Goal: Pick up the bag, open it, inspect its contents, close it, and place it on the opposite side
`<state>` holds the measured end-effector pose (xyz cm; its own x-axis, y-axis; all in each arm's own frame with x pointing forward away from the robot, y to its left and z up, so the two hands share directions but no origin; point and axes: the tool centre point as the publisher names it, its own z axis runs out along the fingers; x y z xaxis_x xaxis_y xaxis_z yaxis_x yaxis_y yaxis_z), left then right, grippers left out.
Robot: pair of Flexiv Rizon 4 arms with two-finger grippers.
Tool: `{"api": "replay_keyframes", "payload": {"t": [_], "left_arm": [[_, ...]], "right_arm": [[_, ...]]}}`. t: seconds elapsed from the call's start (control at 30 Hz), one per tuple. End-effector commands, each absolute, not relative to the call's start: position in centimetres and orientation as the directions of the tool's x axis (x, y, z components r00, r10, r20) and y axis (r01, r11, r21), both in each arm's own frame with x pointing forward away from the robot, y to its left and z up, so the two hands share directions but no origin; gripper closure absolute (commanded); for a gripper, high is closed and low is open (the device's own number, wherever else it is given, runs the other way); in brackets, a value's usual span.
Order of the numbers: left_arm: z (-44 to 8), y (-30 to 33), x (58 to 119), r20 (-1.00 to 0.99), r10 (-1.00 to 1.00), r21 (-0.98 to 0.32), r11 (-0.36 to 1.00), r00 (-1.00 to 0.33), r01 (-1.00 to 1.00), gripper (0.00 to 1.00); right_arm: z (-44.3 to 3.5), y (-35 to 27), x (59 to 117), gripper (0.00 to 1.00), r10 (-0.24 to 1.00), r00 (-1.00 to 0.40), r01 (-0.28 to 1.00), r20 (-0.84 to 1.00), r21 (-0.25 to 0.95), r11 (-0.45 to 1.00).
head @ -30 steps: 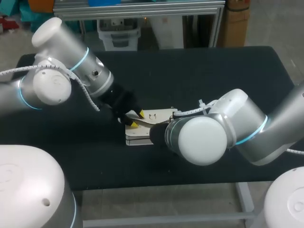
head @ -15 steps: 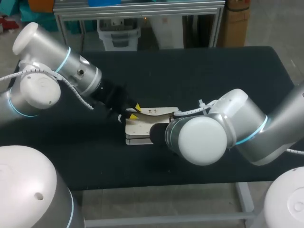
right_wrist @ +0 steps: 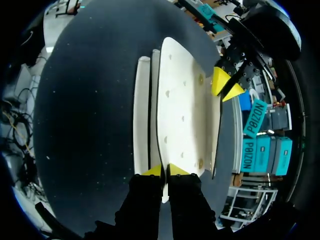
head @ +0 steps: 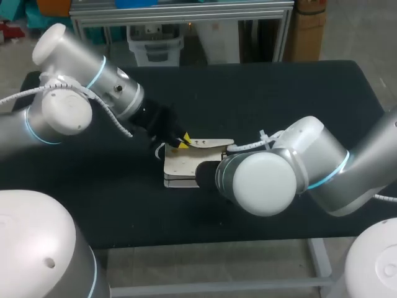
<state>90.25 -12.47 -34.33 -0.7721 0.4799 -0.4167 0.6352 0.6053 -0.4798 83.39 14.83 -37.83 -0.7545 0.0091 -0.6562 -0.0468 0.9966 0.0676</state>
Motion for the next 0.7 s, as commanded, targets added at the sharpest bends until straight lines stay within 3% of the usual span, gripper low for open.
{"api": "replay_keyframes", "payload": {"t": [0.03,0.57,0.63,0.67,0.7], "left_arm": [[-35.3,-12.7,89.5,-0.389,0.507,-0.487,0.596,-0.77,0.638,1.0],[-37.8,-12.8,86.6,-0.326,0.564,-0.516,0.566,-0.758,0.643,0.98],[-37.9,-12.9,86.3,-0.328,0.567,-0.52,0.56,-0.756,0.646,0.69],[-37.9,-12.9,86.3,-0.328,0.567,-0.52,0.559,-0.755,0.646,0.63],[-37.9,-13.0,86.2,-0.33,0.568,-0.521,0.557,-0.754,0.647,0.47]], "right_arm": [[-38.1,14.9,83.4,1.0,0.009,-0.753,-0.046,-0.658,0.067,0.997],[-38.1,14.9,83.4,1.0,0.009,-0.753,-0.046,-0.658,0.067,0.997],[-38.1,14.9,83.4,1.0,0.009,-0.753,-0.046,-0.658,0.067,0.997],[-38.1,14.9,83.4,1.0,0.009,-0.753,-0.046,-0.658,0.067,0.997],[-38.1,14.9,83.4,1.0,0.009,-0.753,-0.046,-0.658,0.067,0.997]]}}
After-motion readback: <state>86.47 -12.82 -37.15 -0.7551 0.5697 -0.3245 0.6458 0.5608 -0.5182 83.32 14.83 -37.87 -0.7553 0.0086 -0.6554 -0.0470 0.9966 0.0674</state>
